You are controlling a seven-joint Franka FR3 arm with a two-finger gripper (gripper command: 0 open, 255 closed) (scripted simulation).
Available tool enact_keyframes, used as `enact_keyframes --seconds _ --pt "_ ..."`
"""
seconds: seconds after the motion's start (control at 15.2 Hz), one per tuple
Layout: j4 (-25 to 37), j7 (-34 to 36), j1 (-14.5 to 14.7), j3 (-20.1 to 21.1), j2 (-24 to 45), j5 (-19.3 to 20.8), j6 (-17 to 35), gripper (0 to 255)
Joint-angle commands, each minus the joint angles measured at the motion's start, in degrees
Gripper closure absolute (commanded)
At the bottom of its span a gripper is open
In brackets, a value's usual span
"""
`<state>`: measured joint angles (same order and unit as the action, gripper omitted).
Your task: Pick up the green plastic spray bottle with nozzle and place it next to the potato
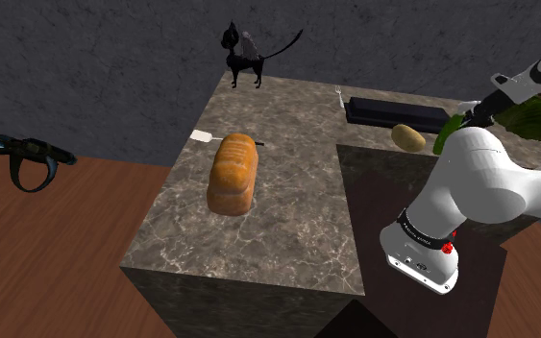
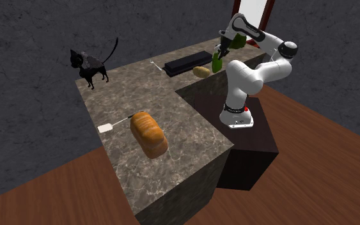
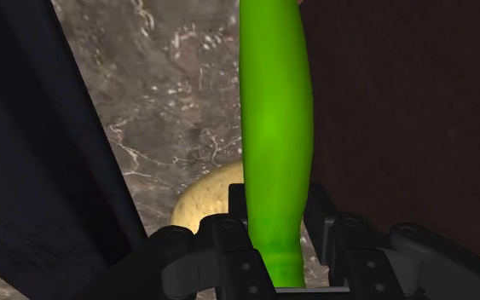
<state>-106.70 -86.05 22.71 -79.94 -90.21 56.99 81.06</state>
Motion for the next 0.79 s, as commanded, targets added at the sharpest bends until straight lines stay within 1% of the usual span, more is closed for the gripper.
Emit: enact_keyframes --seconds 0.0,0.33,0.4,0.73 --pt "-0.1 -0.1 -0.1 -0.6 -0.2 0.3 0.0 255" --pt "-0.1 -0.2 -0.1 -0.7 -0.1 0.3 0.0 255" --pt "0.1 -0.3 0.0 -0.7 -0.1 0.3 0.0 0" --pt "-0.1 -0.2 -0.1 -0.7 -0.1 0.3 0.0 0"
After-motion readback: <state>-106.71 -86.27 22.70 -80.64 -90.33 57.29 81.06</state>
